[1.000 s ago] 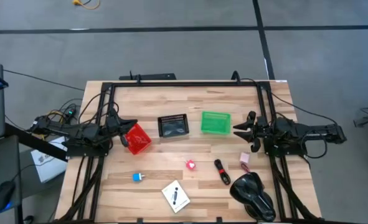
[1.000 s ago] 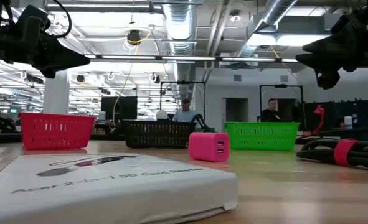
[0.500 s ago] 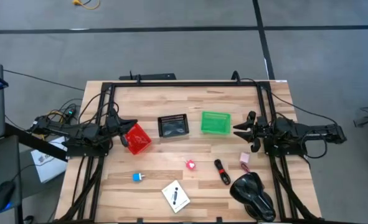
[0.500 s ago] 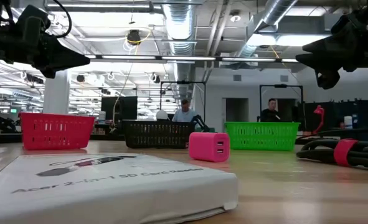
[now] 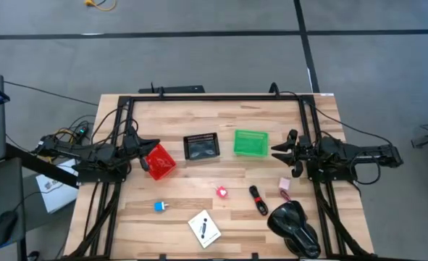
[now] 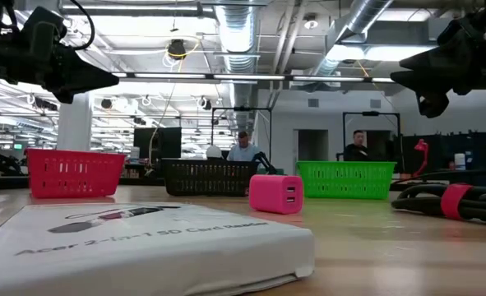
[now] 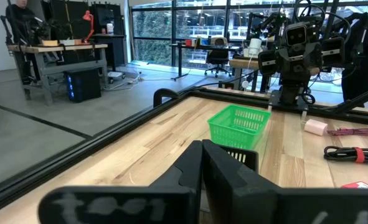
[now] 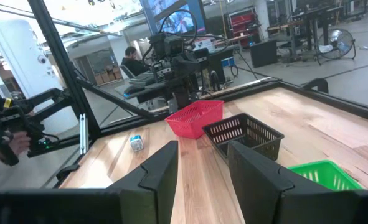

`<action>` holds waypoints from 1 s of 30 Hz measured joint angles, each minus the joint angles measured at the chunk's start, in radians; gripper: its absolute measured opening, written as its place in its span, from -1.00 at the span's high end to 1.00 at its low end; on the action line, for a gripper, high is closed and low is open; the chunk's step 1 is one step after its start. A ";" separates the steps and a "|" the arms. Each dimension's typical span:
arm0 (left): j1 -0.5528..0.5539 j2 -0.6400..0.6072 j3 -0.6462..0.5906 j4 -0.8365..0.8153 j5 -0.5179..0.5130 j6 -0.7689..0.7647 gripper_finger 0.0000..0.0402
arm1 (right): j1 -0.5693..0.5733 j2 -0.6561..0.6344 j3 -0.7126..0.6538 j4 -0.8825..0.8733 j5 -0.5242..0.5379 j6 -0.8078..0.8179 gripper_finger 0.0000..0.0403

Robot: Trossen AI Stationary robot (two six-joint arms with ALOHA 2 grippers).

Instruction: Pick and place items into bin

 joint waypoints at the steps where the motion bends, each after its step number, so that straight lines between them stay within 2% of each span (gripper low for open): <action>1: 0.000 0.000 0.000 0.000 0.000 0.000 1.00 | 0.000 0.000 0.000 0.000 0.000 0.000 0.33; 10: 0.000 0.000 -0.002 0.015 0.003 -0.004 1.00 | 0.000 0.000 0.000 0.000 0.000 0.000 0.33; 14: 0.000 0.001 -0.003 0.026 0.008 -0.216 1.00 | 0.000 0.000 0.000 0.001 0.003 -0.039 0.34; 16: 0.000 0.001 -0.003 0.039 0.008 -0.276 1.00 | 0.000 0.000 0.000 0.002 0.009 -0.057 0.34; 22: 0.000 0.001 -0.003 0.067 0.002 -0.252 1.00 | 0.002 0.000 -0.002 0.012 0.011 -0.047 0.33; 26: 0.000 0.001 -0.003 0.163 0.075 -0.251 1.00 | -0.006 -0.001 -0.001 0.094 0.036 -0.066 0.35; 30: 0.000 0.001 -0.002 0.245 0.141 -0.271 1.00 | -0.006 0.005 0.079 0.055 0.012 -0.080 0.37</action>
